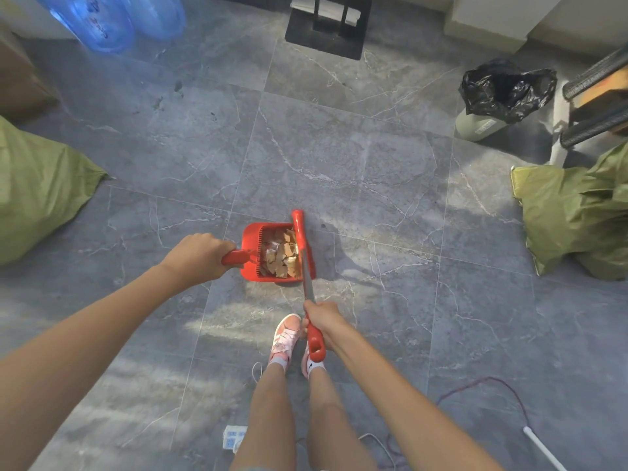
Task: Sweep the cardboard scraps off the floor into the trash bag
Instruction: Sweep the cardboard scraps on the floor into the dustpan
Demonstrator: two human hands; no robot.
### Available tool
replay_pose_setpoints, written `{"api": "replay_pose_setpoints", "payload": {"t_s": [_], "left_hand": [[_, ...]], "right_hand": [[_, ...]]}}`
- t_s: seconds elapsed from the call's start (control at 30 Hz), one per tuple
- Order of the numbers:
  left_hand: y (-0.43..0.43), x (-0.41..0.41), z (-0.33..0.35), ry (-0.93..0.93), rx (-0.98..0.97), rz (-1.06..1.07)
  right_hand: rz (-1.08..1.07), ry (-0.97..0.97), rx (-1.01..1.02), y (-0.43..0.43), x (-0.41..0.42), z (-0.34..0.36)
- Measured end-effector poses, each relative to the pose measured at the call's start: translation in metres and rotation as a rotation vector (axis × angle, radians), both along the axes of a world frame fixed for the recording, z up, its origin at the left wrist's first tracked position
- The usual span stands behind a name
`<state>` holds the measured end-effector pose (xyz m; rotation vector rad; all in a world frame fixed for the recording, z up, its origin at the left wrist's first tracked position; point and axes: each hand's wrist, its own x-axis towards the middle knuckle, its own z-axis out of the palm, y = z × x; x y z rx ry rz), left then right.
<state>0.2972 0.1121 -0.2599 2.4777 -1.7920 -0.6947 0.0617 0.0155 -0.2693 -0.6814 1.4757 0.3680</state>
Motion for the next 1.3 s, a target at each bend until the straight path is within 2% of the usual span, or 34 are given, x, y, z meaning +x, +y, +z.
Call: {"api": "replay_pose_setpoints", "payload": {"t_s": [0.27, 0.47, 0.63, 0.83, 0.93, 1.03, 1.17, 1.3], "left_hand": [[0.011, -0.006, 0.0, 0.0, 0.03, -0.003], [0.038, 0.006, 0.0, -0.038, -0.192, -0.02], [0.052, 0.015, 0.015, -0.066, -0.244, 0.009], [0.06, 0.012, 0.032, -0.069, -0.222, 0.067], [0.068, 0.01, 0.037, -0.072, -0.229, 0.08], [0.076, 0.013, 0.04, -0.087, -0.221, 0.066], [0.089, 0.026, 0.034, -0.119, -0.196, 0.127], [0.098, 0.027, 0.022, -0.088, -0.166, 0.127]], "right_hand": [[-0.173, -0.099, 0.065, 0.009, -0.037, 0.019], [-0.459, -0.16, 0.247, -0.014, -0.135, 0.053], [-0.584, -0.275, 0.343, -0.034, -0.187, 0.091], [-0.574, -0.259, 0.262, -0.069, -0.222, 0.109], [-0.528, -0.128, 0.168, -0.081, -0.226, 0.108], [-0.367, 0.02, 0.045, -0.091, -0.226, 0.098], [-0.198, 0.134, -0.067, -0.095, -0.215, 0.084], [-0.161, 0.197, -0.127, -0.096, -0.21, 0.063]]}}
